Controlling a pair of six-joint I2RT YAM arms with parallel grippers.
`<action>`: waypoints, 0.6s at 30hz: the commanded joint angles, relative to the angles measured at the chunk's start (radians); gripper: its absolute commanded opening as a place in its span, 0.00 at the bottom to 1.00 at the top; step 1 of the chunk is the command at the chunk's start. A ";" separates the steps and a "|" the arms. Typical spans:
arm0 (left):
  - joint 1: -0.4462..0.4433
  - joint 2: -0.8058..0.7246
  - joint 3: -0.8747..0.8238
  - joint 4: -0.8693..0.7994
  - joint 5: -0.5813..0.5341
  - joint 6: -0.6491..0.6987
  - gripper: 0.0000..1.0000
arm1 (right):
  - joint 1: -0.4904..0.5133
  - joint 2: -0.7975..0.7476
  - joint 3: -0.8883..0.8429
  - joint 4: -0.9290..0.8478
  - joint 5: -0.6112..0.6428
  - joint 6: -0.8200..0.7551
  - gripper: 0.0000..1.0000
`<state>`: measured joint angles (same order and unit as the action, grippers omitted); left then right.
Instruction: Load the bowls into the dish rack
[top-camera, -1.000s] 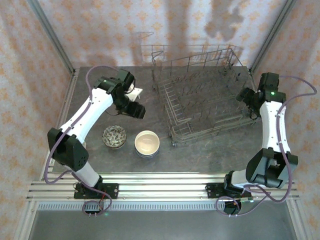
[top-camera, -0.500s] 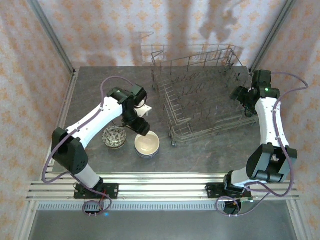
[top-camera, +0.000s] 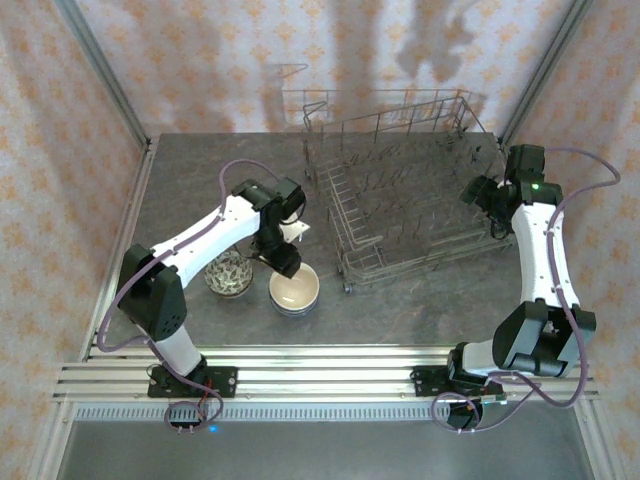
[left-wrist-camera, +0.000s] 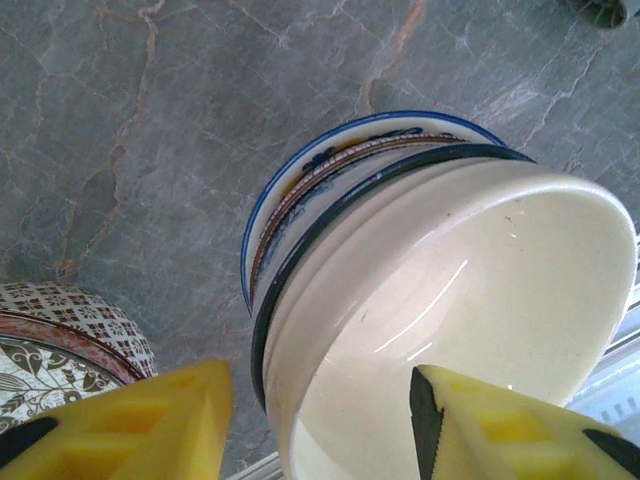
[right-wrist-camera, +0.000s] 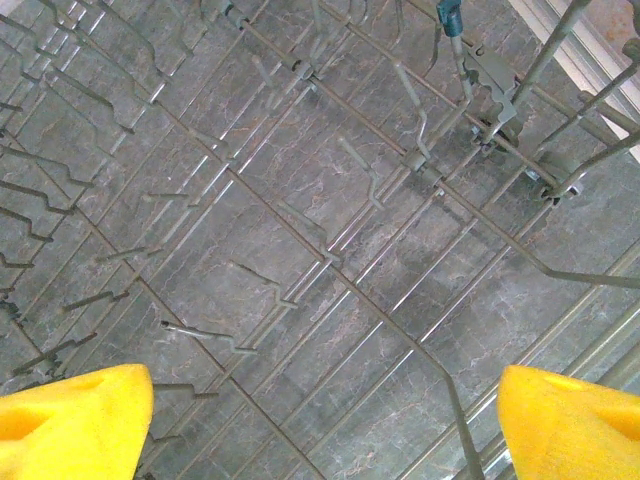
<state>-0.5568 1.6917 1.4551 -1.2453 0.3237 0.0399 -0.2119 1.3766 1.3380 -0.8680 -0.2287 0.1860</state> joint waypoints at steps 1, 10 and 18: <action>-0.011 0.018 -0.010 -0.014 -0.028 -0.012 0.49 | 0.004 -0.024 -0.028 -0.006 0.015 -0.001 0.89; -0.043 0.048 -0.006 -0.029 -0.076 -0.011 0.36 | 0.004 -0.035 -0.046 -0.004 0.015 0.005 0.89; -0.043 0.027 0.021 -0.031 -0.084 -0.012 0.19 | 0.003 -0.044 -0.048 -0.006 0.017 0.008 0.88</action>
<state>-0.5941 1.7306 1.4521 -1.2484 0.2459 0.0254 -0.2119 1.3590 1.2972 -0.8680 -0.2287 0.1864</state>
